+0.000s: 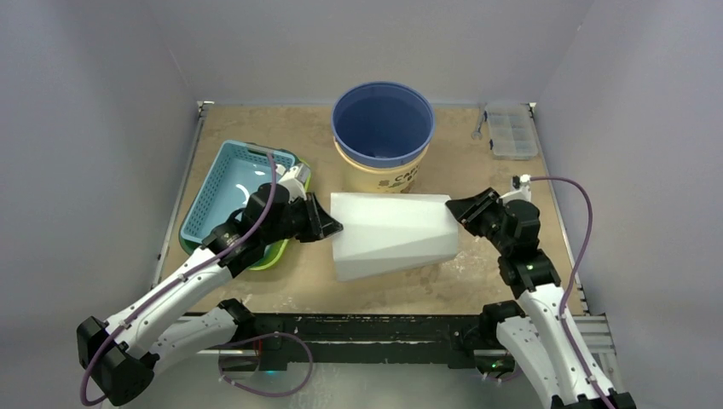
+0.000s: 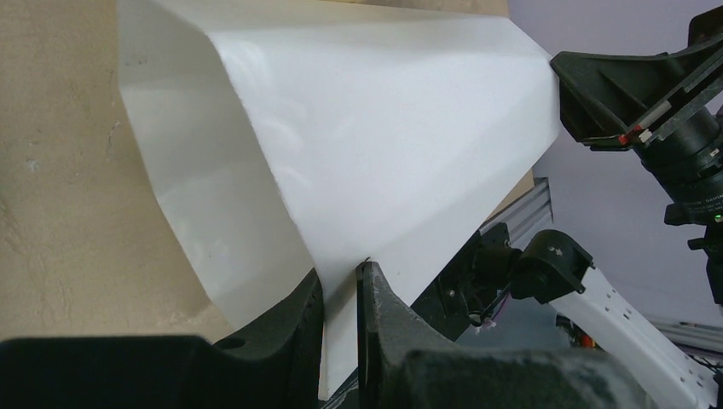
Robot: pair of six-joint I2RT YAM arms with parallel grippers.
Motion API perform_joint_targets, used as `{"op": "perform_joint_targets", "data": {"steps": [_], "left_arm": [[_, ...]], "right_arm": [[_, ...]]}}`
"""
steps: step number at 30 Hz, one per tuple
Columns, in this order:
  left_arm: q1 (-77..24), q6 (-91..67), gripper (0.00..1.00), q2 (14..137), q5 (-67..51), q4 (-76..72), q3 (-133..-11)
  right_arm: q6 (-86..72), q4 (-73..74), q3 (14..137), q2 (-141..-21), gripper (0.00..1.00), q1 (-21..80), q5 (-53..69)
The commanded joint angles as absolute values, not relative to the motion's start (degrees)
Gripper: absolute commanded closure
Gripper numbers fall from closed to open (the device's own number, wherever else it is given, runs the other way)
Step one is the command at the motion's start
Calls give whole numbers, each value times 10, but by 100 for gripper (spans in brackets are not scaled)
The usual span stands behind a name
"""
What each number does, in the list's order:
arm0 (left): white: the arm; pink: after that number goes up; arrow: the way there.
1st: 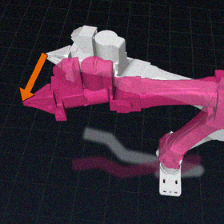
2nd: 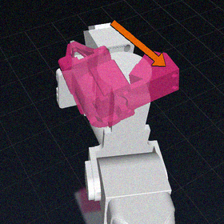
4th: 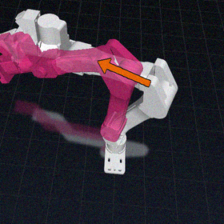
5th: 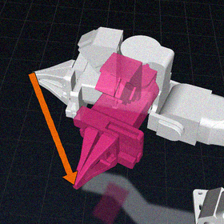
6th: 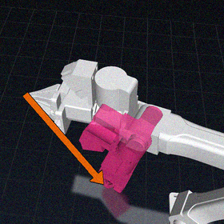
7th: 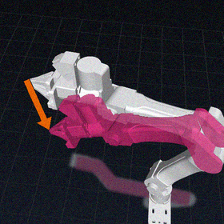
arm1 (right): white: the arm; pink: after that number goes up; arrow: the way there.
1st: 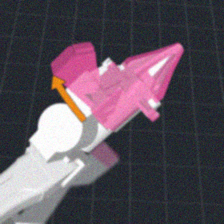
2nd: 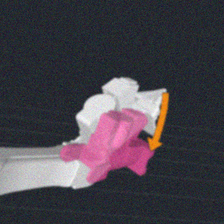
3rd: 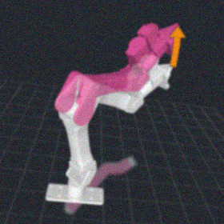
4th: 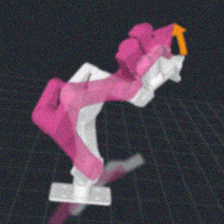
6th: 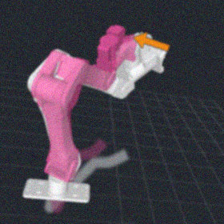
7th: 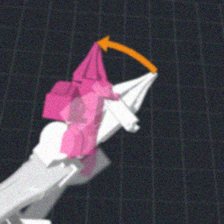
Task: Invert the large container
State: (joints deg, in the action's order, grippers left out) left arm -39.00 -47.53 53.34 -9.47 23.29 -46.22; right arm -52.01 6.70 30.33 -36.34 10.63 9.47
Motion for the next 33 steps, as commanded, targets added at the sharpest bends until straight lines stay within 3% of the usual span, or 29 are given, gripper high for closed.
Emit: {"op": "perform_joint_targets", "data": {"steps": [1, 7, 21, 33], "left_arm": [[-398, -505, 100, 548, -160, 132, -427], [-398, -534, 100, 558, -191, 71, -385], [-398, -588, 100, 576, -225, -53, -306], [-400, -584, 100, 613, -222, -59, -281]], "right_arm": [[-534, 38, 373, -328, 66, 128, 207], [-492, 49, 425, -331, 65, 128, 197], [-405, 54, 492, -377, 57, 129, 302], [-332, 86, 523, -445, 48, 132, 385]]}}
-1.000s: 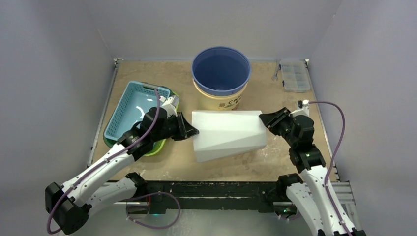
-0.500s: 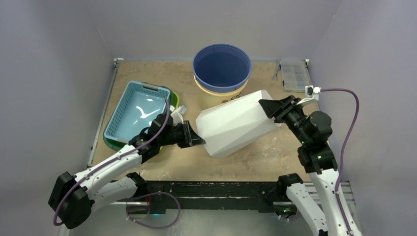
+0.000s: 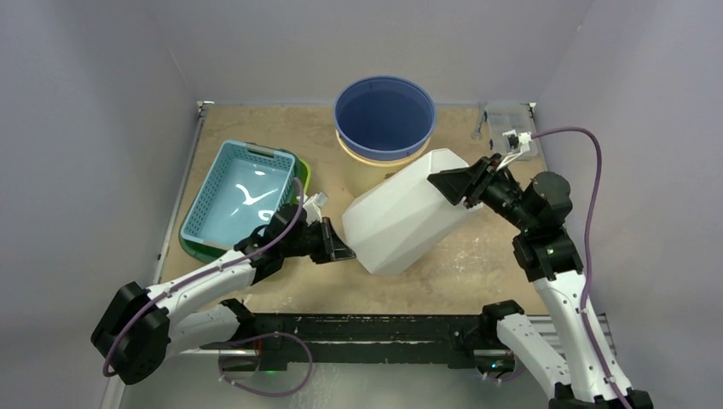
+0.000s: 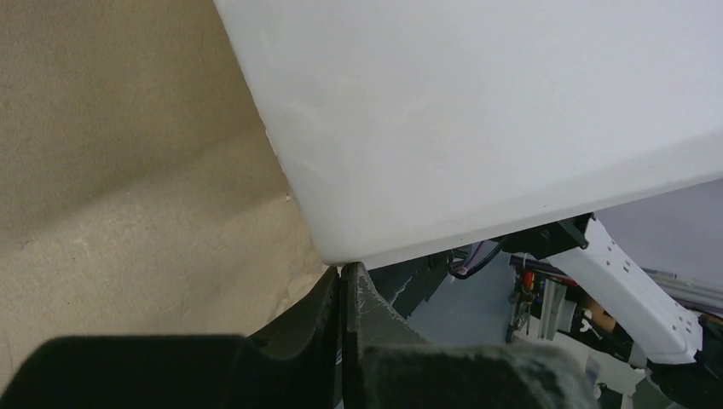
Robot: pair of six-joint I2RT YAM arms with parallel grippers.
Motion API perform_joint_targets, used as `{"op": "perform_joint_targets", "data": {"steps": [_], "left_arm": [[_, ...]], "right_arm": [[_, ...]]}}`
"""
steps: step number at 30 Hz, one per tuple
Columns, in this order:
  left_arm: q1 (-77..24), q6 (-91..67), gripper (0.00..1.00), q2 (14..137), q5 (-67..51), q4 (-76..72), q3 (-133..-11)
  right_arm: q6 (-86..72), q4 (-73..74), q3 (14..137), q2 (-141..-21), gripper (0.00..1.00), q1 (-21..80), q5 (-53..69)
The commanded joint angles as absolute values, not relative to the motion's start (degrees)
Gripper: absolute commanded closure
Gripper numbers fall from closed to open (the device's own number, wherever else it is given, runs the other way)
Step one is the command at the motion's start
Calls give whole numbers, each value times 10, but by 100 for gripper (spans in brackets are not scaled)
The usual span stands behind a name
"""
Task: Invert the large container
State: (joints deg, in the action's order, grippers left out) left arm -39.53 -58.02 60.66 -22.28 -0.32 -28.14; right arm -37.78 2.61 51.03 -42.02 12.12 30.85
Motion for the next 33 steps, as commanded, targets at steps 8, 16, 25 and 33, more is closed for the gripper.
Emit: {"op": "perform_joint_targets", "data": {"steps": [8, 16, 25, 33], "left_arm": [[-399, -560, 100, 623, -205, -14, -303], [-399, -543, 100, 636, -198, 26, -326], [-400, -531, 100, 611, -144, 91, -347], [-400, -473, 66, 532, -35, 221, -404]], "right_arm": [[-290, 121, 533, -482, 41, 149, 402], [-270, 132, 540, -534, 37, 250, 327], [-218, 165, 593, -545, 29, 258, 288], [-192, 174, 621, -532, 15, 260, 278]]}}
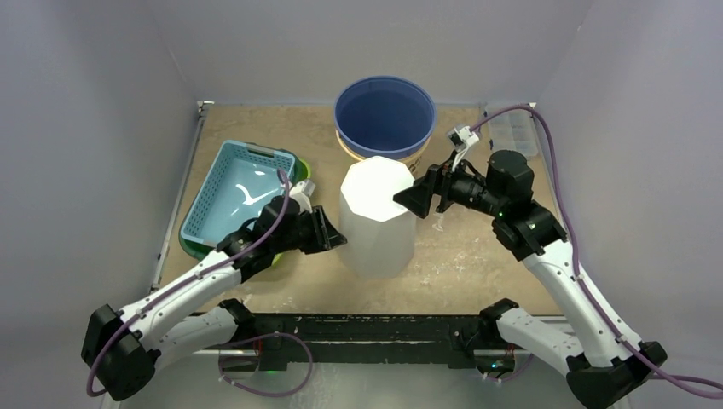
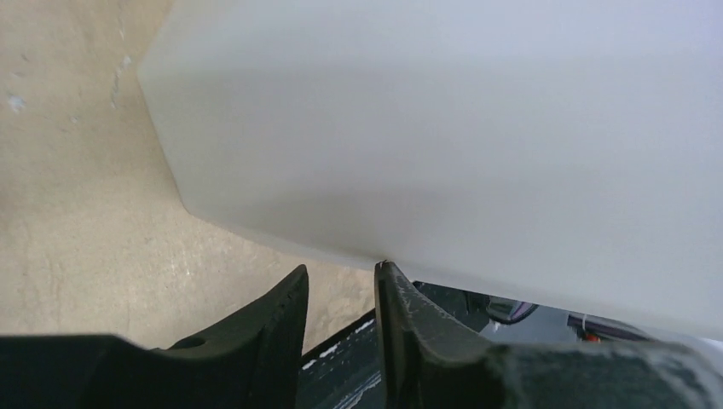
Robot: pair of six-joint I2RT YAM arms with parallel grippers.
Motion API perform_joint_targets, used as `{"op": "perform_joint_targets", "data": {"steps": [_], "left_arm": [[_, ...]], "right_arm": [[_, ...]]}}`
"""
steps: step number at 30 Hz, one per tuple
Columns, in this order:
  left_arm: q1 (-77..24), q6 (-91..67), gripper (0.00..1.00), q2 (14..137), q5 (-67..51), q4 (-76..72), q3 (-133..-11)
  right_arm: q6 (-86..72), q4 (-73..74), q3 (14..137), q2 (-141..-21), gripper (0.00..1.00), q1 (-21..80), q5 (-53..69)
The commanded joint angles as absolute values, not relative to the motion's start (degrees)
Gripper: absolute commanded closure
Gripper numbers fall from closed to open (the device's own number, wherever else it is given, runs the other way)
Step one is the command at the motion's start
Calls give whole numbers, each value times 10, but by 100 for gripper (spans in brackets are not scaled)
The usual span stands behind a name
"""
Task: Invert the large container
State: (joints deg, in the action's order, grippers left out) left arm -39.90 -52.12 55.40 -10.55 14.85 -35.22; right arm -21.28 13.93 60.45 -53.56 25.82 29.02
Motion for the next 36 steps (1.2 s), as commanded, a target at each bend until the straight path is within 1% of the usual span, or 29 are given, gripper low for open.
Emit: {"op": "perform_joint_targets", "data": {"steps": [1, 4, 6, 8, 11, 12, 15, 16, 18, 19, 21, 24, 26, 30, 34, 36], "left_arm": [[-400, -462, 65, 530, -12, 249, -419], [-400, -442, 58, 517, 59, 324, -459], [-400, -436, 53, 504, 93, 350, -479], [-400, -441, 48, 491, 112, 361, -485], [-399, -458, 44, 479, 127, 365, -479], [-399, -467, 43, 477, 133, 370, -478], [-400, -490, 37, 474, 154, 392, -477], [-400, -499, 32, 473, 167, 409, -484], [-400, -512, 26, 471, 198, 443, -500], [-400, -514, 24, 468, 212, 456, -508], [-400, -520, 18, 458, 242, 480, -525], [-399, -526, 8, 436, 273, 507, -538], [-399, -537, 5, 421, 286, 524, -541], [-400, -557, 2, 385, 300, 549, -534], [-400, -571, 1, 351, 312, 553, -520], [-400, -577, 1, 337, 321, 553, -518]], "right_arm": [[-197, 173, 626, -537, 14, 263, 285], [-196, 194, 653, -552, 12, 281, 253], [-185, 208, 670, -557, 9, 311, 197], [-178, 220, 690, -567, 7, 344, 150], [-173, 248, 731, -604, 4, 414, 76], [-170, 260, 747, -619, 4, 444, 40], [-165, 275, 786, -661, 4, 560, -142], [-155, 272, 798, -673, 4, 609, -210], [-107, 247, 807, -692, 2, 691, -318], [-89, 236, 814, -704, 1, 718, -357], [-83, 230, 832, -733, 1, 739, -428], [-83, 229, 860, -768, 1, 739, -473], [-86, 229, 871, -784, 1, 739, -495], [-83, 214, 871, -800, 1, 739, -513], [-86, 223, 881, -821, 1, 739, -488], [-86, 229, 886, -835, 1, 739, -497]]}}
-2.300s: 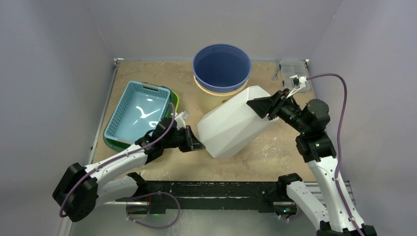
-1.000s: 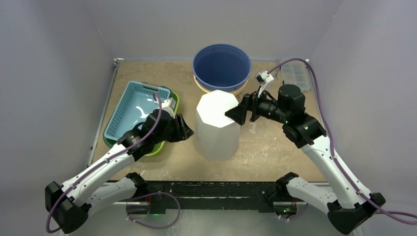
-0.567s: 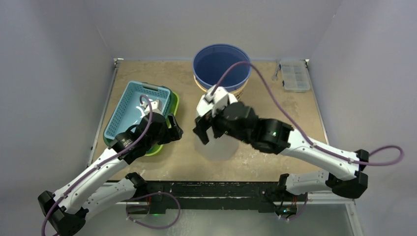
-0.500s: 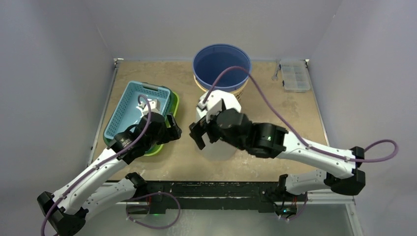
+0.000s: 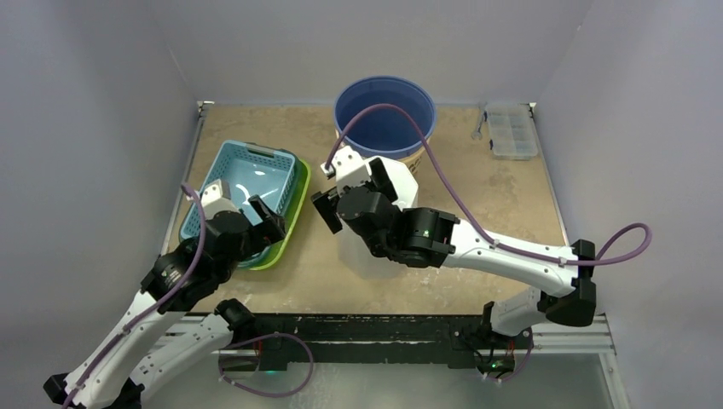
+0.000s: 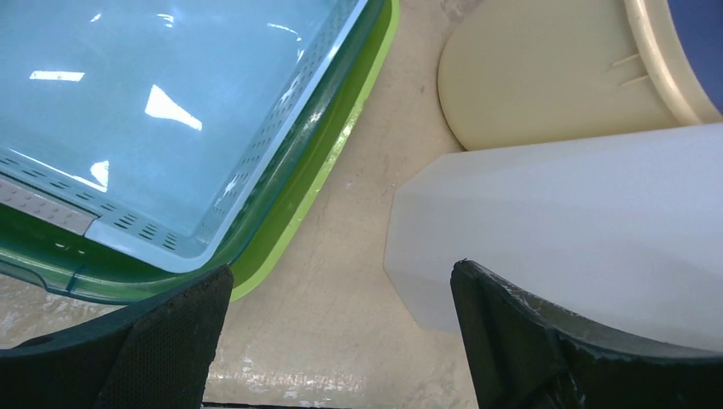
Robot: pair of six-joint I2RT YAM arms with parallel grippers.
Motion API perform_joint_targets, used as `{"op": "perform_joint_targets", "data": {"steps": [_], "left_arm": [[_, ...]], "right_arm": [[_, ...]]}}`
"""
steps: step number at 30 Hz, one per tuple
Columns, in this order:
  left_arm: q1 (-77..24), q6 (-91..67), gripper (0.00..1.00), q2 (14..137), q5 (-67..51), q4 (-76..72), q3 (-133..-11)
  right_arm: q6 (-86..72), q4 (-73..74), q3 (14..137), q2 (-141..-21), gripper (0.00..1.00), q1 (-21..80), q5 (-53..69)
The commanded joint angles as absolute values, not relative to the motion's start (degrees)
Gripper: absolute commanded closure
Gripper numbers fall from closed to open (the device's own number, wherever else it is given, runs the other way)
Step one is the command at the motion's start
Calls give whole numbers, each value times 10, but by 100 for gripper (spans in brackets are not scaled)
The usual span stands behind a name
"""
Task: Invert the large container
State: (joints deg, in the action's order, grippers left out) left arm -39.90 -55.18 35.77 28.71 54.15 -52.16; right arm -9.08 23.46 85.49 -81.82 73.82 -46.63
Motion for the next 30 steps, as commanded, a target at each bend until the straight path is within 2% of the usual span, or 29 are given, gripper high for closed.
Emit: {"op": "perform_joint_targets", "data": {"steps": [1, 4, 8, 14, 21, 26, 30], "left_arm": [[-400, -581, 1, 331, 327, 553, -518], [-400, -591, 2, 314, 338, 545, -520], [-400, -595, 2, 300, 339, 537, -514], [-400, -587, 2, 299, 330, 538, -494], [-400, -545, 1, 327, 306, 524, -484], [-400, -402, 2, 375, 236, 453, -471], [-400, -345, 2, 414, 199, 390, -463]], "right_arm": [[-96, 243, 897, -847, 1, 739, -518], [-126, 304, 943, -894, 1, 739, -582], [-142, 359, 969, -927, 1, 739, -600], [-123, 279, 865, -890, 1, 724, -570], [-241, 393, 821, -879, 1, 680, -599], [-253, 400, 760, -821, 1, 640, -586], [-236, 374, 712, -752, 1, 579, -550]]}}
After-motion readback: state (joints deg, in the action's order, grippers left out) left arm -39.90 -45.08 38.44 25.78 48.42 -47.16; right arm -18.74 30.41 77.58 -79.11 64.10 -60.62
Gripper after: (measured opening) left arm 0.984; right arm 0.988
